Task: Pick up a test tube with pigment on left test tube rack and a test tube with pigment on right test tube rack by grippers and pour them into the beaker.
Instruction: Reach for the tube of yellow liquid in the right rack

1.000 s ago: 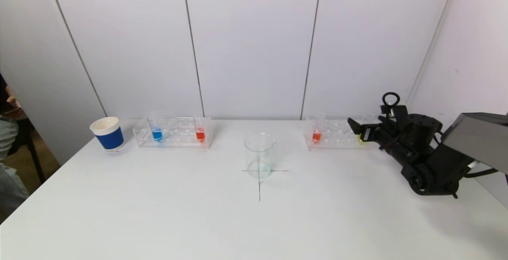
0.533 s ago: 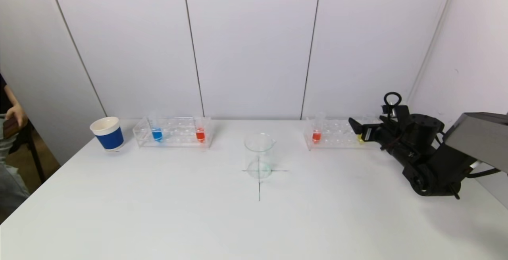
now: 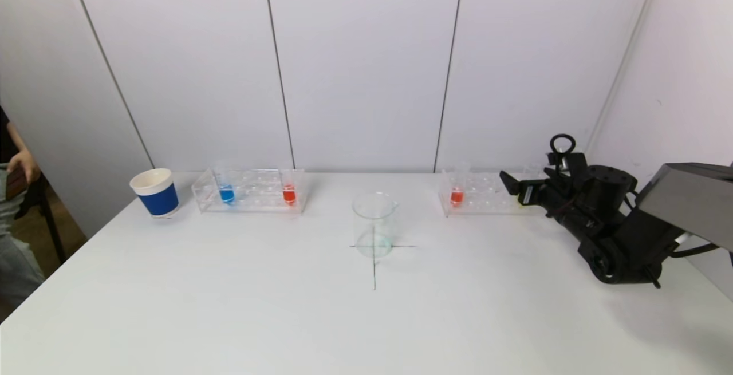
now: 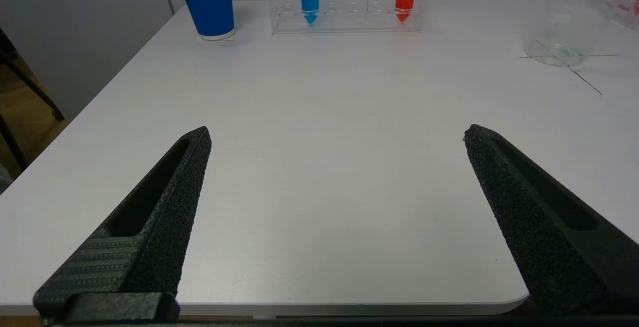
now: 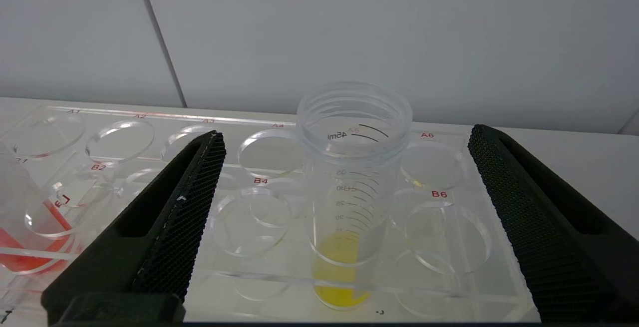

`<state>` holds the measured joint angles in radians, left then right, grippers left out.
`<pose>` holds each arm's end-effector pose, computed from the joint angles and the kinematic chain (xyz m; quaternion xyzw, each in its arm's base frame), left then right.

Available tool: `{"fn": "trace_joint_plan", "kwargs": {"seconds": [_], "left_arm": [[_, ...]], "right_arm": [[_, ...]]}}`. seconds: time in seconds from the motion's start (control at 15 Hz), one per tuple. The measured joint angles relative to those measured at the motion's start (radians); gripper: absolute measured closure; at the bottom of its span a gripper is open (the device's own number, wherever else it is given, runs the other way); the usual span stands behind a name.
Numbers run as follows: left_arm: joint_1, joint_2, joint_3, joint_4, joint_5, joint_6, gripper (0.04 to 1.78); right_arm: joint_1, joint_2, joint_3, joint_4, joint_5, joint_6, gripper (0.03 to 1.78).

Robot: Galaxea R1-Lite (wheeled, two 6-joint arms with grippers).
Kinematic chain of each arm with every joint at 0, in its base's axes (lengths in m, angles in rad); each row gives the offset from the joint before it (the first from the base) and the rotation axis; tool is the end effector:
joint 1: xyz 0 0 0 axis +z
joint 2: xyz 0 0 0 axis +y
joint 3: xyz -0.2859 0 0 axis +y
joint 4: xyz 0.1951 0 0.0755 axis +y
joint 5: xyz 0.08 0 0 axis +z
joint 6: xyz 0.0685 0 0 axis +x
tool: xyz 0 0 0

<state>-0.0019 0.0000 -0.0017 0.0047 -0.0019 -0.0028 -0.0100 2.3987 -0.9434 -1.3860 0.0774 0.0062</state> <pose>0.0576 -0.0002 0.0754 -0.0014 0.0015 -0.0019 1.0000 0.4560 0.0007 -0.0020 0.0046 0.0347 0.0336 0.9988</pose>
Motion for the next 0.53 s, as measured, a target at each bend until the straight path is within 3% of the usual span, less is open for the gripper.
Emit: {"fn": "trace_joint_plan", "kwargs": {"seconds": [0.53], "left_arm": [[0.0,0.0,0.0,0.0,0.001,0.0,0.05]], "right_arm": [[0.001,-0.001,0.003,0.0,0.0,0.0,0.04]]}}
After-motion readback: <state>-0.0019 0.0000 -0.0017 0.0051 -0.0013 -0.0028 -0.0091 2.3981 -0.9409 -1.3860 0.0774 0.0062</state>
